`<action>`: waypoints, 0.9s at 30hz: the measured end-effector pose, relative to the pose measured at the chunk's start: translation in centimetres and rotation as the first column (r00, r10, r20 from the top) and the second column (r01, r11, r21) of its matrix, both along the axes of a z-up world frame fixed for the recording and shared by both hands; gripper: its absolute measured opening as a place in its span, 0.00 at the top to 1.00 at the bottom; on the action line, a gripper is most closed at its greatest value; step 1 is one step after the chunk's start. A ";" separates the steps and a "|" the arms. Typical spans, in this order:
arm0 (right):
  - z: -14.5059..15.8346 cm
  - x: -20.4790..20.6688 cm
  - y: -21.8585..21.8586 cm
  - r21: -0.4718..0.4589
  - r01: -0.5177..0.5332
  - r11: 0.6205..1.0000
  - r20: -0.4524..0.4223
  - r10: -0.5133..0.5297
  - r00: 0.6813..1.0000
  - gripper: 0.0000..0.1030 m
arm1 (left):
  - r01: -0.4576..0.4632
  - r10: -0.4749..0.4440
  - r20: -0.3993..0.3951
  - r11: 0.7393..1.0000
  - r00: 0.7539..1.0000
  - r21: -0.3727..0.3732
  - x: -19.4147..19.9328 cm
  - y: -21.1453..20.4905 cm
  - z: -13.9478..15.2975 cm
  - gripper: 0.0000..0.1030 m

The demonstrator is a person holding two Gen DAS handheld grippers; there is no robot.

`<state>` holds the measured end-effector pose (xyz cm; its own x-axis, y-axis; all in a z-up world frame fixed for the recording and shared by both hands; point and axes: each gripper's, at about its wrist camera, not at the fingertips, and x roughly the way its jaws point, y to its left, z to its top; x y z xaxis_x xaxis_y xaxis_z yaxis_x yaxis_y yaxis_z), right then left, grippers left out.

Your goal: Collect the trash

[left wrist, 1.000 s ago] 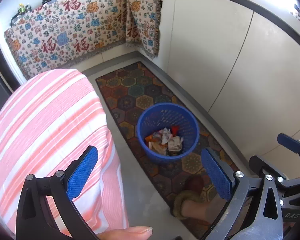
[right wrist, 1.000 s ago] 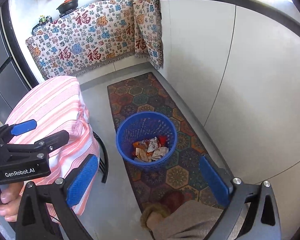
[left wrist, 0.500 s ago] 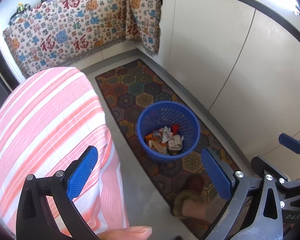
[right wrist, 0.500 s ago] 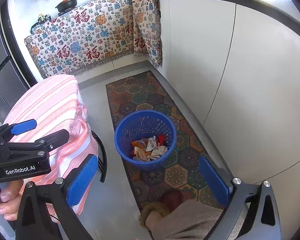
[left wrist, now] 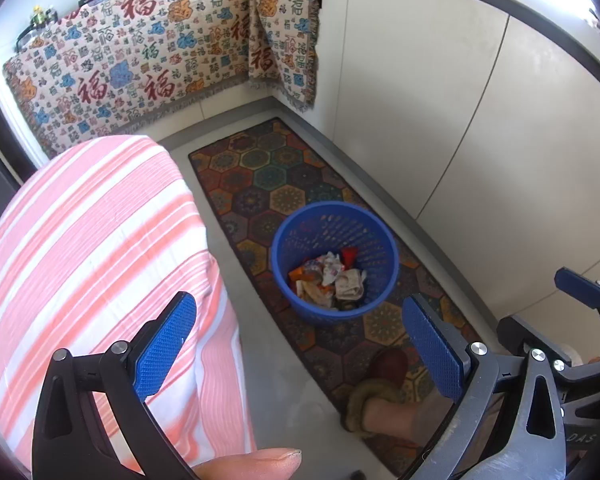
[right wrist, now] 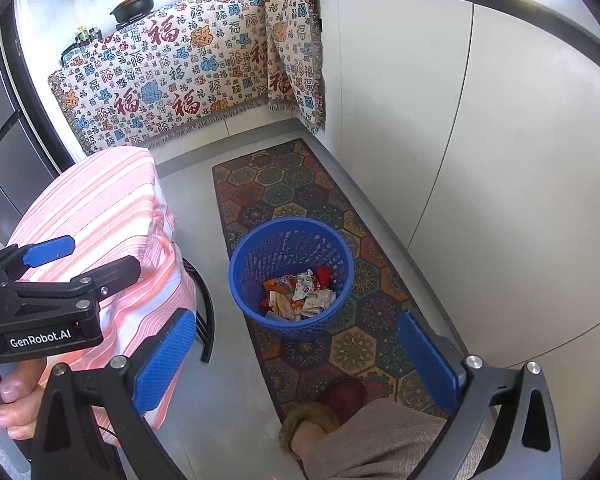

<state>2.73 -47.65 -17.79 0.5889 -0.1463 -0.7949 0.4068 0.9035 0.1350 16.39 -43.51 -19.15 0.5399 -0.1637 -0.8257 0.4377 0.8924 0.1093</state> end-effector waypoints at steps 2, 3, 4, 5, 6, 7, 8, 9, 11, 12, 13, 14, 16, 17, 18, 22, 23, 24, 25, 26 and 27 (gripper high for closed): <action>0.0 0.0 0.0 0.001 0.000 1.000 0.000 0.000 1.000 0.00 | 0.002 -0.002 -0.002 1.000 1.000 0.001 0.0 0.0 0.0 0.01; 0.0 0.0 0.0 0.000 0.000 1.000 0.000 0.000 1.000 0.00 | 0.003 -0.003 -0.003 1.000 1.000 0.002 0.0 0.0 0.0 0.01; 0.0 0.0 0.0 0.000 0.000 1.000 0.000 0.000 1.000 0.00 | 0.003 -0.003 -0.003 1.000 1.000 0.002 0.0 0.0 0.0 0.01; 0.0 0.0 0.0 0.000 0.000 1.000 0.000 0.000 1.000 0.00 | 0.002 -0.002 -0.004 1.000 1.000 0.001 0.1 0.0 0.0 0.01; 0.0 0.0 0.0 0.000 0.000 1.000 0.000 0.000 1.000 0.00 | 0.003 -0.003 -0.005 1.000 1.000 0.000 0.1 0.0 0.0 0.01; 0.0 0.0 0.0 0.001 0.000 1.000 0.000 0.000 1.000 0.00 | 0.003 -0.003 -0.006 1.000 1.000 0.000 0.1 0.0 0.0 0.01; 0.0 0.0 0.0 0.002 0.000 1.000 -0.001 0.000 1.000 0.00 | 0.004 -0.004 -0.006 1.000 1.000 0.000 0.1 0.1 0.0 0.01; -0.1 0.0 0.0 0.002 -0.001 1.000 -0.001 0.001 1.000 0.00 | 0.005 -0.005 -0.005 1.000 1.000 0.001 0.2 0.1 0.0 0.01; 0.0 0.0 0.0 0.002 0.000 1.000 0.000 0.000 1.000 0.00 | 0.004 -0.004 -0.004 1.000 1.000 0.002 0.2 0.1 0.0 0.01; 0.0 0.0 0.0 0.001 0.000 1.000 -0.001 0.000 1.000 0.00 | 0.005 -0.005 -0.005 1.000 1.000 0.002 0.2 0.1 0.0 0.01; 0.0 0.0 0.0 0.002 0.000 1.000 -0.001 0.000 1.000 0.00 | 0.006 -0.006 -0.006 1.000 1.000 0.002 0.2 0.1 0.0 0.01; 0.0 0.0 0.0 0.002 -0.001 1.000 0.000 0.001 1.000 0.00 | 0.007 -0.007 -0.006 1.000 1.000 0.002 0.2 0.1 0.0 0.01; -0.1 -0.1 0.0 0.001 0.000 1.000 0.001 0.000 1.000 0.00 | 0.007 -0.007 -0.008 1.000 1.000 0.003 0.1 0.2 0.0 0.01; -0.2 -0.1 0.1 0.001 0.000 1.000 0.001 0.000 1.000 0.00 | 0.008 -0.007 -0.010 1.000 1.000 0.002 0.1 0.2 -0.1 0.01; -0.2 -0.1 0.1 0.001 0.000 1.000 0.001 0.000 1.000 0.00 | 0.009 -0.009 -0.011 1.000 1.000 0.001 0.1 0.2 -0.1 0.01; -0.2 -0.1 0.0 0.002 0.000 1.000 0.001 0.000 1.000 0.00 | 0.011 -0.011 -0.011 1.000 1.000 0.000 0.1 0.2 -0.1 0.01; -0.2 -0.1 0.0 0.001 -0.001 1.000 0.000 0.001 1.000 0.00 | 0.012 -0.012 -0.012 1.000 1.000 0.001 0.1 0.2 -0.1 0.01; -0.2 -0.1 0.0 0.001 -0.001 1.000 0.001 0.001 1.000 0.00 | 0.012 -0.012 -0.012 1.000 1.000 0.001 0.1 0.2 -0.1 0.01; -0.2 -0.1 0.0 0.001 -0.001 1.000 0.001 0.001 1.000 0.00 | 0.012 -0.012 -0.012 1.000 1.000 0.000 0.1 0.3 -0.1 0.01; -0.2 -0.1 0.0 0.001 -0.001 1.000 0.001 0.001 1.000 0.00 | 0.012 -0.012 -0.012 1.000 1.000 0.000 0.1 0.2 -0.1 0.01; -0.2 -0.1 0.0 0.001 -0.001 1.000 0.001 0.001 1.000 0.00 | 0.013 -0.013 -0.012 1.000 1.000 0.000 0.1 0.2 -0.1 0.01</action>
